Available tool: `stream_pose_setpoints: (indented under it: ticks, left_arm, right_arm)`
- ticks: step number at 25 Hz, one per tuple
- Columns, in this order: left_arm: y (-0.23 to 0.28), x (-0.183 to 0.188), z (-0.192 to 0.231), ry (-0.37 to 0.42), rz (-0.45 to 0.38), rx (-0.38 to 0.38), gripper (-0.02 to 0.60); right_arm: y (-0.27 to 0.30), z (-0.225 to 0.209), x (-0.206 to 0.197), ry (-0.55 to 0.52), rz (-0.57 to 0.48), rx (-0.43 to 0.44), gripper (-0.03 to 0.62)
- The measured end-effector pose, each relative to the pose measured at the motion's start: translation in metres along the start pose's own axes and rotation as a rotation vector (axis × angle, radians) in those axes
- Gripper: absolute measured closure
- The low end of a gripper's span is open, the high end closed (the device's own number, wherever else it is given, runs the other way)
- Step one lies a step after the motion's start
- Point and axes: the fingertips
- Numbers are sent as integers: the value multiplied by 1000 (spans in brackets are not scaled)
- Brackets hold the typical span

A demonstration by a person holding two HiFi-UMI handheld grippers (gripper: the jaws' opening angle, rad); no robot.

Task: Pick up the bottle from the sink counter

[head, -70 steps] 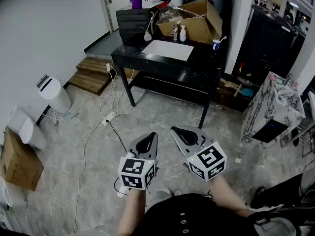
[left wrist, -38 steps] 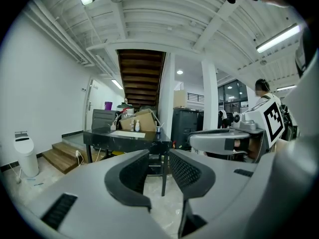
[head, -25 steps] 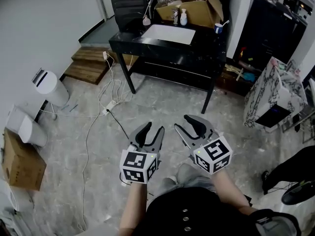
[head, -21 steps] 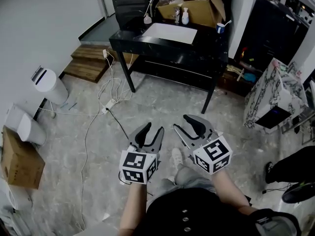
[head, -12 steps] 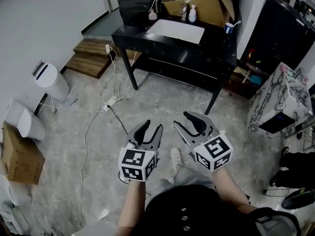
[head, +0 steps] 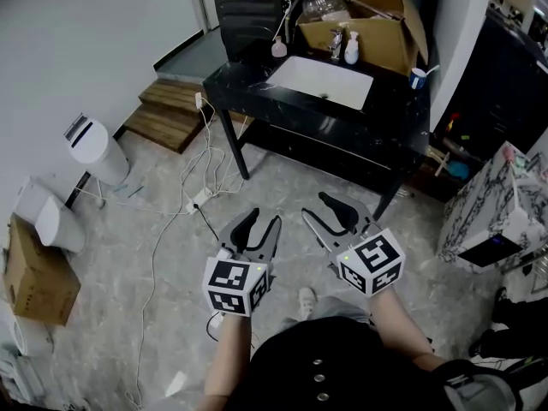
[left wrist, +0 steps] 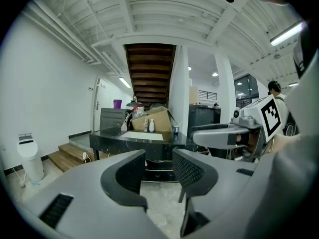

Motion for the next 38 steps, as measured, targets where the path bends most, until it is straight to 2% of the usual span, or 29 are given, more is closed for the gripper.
stream_pose_setpoints:
  ticks: [6, 13, 16, 20, 23, 32, 38]
  left_arm:
    - [52, 18, 22, -29, -6, 9, 416]
    - [96, 31, 36, -26, 0, 21, 416]
    - [113, 31, 37, -55, 1, 7, 416]
    - [133, 28, 41, -35, 17, -4, 416]
    - [147, 30, 47, -53, 14, -2, 416]
    - [208, 30, 102, -41, 24, -41, 416]
    - [255, 42, 154, -25, 42, -104, 414]
  right_arm:
    - [41, -39, 7, -4, -7, 38, 425]
    - [64, -72, 10, 26, -16, 51, 425]
    - [68, -86, -1, 59, 3, 37, 425]
    - [75, -108, -9, 84, 22, 10, 425]
    - [87, -120, -10, 90, 28, 0, 425]
    - [152, -158, -10, 93, 50, -31, 424]
    - [218, -187, 8, 84, 48, -68, 424]
Point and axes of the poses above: the fingertips, and each gripper's own axes: y forward along the fingers, z to its left, x out of its top, and after that the axes turned 3 degrees about y, right-handed
